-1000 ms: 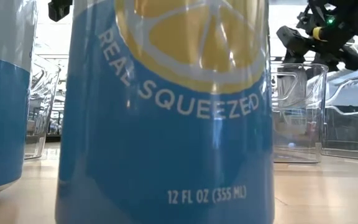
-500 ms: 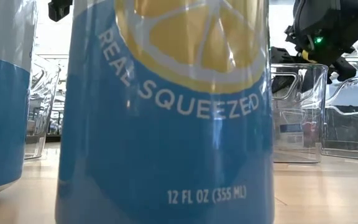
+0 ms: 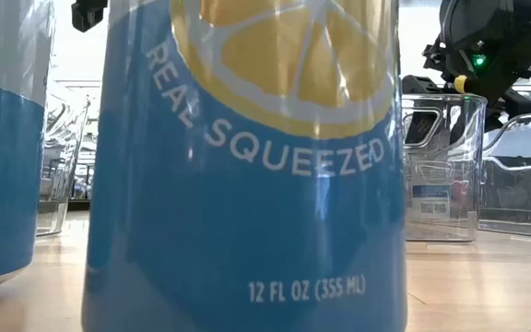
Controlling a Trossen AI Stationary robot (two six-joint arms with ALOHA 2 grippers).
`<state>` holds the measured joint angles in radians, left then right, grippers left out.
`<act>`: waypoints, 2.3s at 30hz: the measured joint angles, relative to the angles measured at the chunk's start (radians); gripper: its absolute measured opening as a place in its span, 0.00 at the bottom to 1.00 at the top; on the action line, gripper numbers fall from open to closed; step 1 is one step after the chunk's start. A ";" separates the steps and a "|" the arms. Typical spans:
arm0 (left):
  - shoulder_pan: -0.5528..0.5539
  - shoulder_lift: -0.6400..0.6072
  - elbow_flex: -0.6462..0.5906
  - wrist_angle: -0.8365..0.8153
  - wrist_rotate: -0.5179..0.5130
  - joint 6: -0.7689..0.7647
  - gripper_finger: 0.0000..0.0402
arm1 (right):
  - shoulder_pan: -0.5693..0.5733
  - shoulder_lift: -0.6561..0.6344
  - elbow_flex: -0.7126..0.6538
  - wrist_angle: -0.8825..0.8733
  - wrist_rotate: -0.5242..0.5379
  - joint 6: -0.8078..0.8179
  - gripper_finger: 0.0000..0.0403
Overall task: Sort soda cans
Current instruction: Put the bottom left white-blue soda can into the right transparent bin, then move the left transparent bin to the center of the table
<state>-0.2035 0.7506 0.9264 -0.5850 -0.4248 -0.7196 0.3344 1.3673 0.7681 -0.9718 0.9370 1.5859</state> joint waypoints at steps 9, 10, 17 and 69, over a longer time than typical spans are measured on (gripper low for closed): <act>0.000 0.000 0.000 0.000 0.000 0.001 0.36 | 0.000 -0.022 0.000 -0.002 0.002 -0.011 0.85; 0.000 0.000 0.000 0.000 0.000 0.001 0.36 | 0.000 -0.022 0.000 -0.002 -0.005 -0.015 0.87; 0.000 0.000 0.000 0.000 0.000 0.000 0.36 | 0.002 -0.028 0.004 -0.011 -0.072 0.000 0.98; -0.074 0.363 0.000 -0.434 0.590 0.096 0.36 | 0.024 -0.501 0.579 -0.402 -0.253 -0.682 0.97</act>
<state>-0.2776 1.1140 0.9260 -1.0191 0.1652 -0.6233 0.3584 0.8666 1.3472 -1.3743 0.6835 0.9035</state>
